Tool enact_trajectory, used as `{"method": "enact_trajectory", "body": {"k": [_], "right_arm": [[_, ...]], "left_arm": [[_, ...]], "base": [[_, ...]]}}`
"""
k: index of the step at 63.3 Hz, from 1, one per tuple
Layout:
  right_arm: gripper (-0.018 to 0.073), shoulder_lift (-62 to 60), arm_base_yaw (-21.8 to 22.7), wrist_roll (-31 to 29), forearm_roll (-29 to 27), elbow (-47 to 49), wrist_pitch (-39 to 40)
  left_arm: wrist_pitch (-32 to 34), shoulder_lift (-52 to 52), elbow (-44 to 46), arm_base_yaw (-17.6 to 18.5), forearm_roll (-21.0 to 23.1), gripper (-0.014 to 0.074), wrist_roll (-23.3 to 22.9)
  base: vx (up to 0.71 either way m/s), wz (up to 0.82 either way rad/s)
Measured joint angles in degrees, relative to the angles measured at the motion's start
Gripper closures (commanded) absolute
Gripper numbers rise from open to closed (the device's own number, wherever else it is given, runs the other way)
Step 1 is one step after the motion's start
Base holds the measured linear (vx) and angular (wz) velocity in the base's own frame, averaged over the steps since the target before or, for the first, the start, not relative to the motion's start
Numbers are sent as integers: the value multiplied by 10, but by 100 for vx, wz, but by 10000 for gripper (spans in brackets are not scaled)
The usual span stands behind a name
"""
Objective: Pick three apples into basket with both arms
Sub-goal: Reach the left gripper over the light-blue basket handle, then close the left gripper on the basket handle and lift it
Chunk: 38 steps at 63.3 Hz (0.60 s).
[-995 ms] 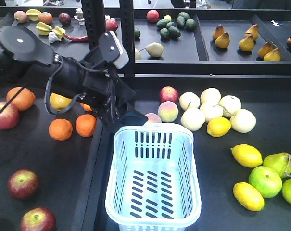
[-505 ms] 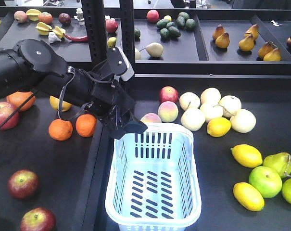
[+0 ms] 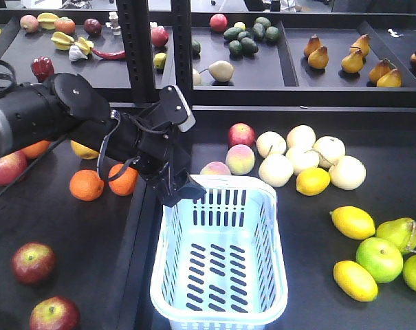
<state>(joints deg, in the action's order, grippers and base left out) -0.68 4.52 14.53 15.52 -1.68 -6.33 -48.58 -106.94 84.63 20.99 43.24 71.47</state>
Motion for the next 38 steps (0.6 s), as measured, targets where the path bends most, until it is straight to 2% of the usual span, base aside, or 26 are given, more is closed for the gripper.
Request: {"method": "enact_trajectory", "body": {"k": [26, 32, 38], "right_arm": [[564, 0, 0, 0, 0, 0, 0], [564, 0, 0, 0, 0, 0, 0], [564, 0, 0, 0, 0, 0, 0]], "left_arm": [[6, -46, 0, 0, 4, 67, 0], [8, -50, 0, 0, 9, 105, 0], [8, -50, 0, 0, 10, 186, 0]], "base": [[0, 0], [0, 0], [0, 0]]}}
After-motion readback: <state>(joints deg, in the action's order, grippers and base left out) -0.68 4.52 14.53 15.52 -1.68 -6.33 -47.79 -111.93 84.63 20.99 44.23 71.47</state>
